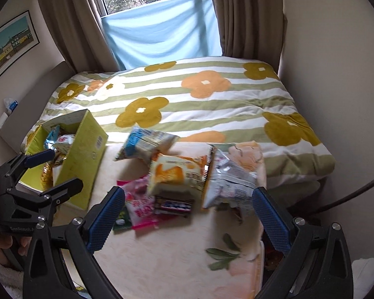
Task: Organize snacks
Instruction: 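Move both tools back to the snack pile beside the box, then grasp the orange chiffon cake packet with the left tool while the right tool grasps the silver chip bag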
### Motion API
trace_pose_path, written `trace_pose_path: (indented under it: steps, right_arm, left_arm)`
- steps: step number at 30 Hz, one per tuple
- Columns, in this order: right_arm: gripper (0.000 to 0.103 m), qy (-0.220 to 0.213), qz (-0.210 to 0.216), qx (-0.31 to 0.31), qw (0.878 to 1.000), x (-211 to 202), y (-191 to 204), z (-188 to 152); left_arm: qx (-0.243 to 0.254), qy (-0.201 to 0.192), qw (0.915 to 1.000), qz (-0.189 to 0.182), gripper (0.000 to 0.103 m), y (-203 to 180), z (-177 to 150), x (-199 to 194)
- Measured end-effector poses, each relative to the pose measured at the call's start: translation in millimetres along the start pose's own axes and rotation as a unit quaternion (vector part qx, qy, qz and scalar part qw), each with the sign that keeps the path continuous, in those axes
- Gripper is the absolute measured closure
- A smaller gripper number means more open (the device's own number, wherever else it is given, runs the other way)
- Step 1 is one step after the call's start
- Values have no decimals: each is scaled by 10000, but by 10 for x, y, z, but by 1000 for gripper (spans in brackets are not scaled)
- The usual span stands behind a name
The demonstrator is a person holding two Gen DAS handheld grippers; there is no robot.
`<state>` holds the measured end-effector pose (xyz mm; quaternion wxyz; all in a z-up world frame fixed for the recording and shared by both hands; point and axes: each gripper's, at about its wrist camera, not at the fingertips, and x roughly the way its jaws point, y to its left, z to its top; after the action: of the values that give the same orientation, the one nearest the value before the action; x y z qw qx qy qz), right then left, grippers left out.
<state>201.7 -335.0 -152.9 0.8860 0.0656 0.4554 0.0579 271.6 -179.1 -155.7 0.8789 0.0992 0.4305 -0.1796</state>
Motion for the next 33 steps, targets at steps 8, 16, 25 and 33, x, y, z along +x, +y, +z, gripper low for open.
trace_pose_path:
  steps: [8,16,25,33]
  right_arm:
    - [1,420,9,64,9991,269,-369,-120]
    - [1,731,-14,-54,9973,650,-554,-169]
    - [1,1012,-286,-860,9907,1017,-671,-263]
    - [1,1090,-252,-1639,9801,1297,-689,-221]
  left_arm:
    - [1296,576,9898,-133,0,-407,220,554]
    - [2757,1311,9511,-458,0,-762,354,1275]
    - [3679,1817,9098,-635,0,-970,287,1794]
    - [3834,2041,8974,-781,1,-970,335,2057]
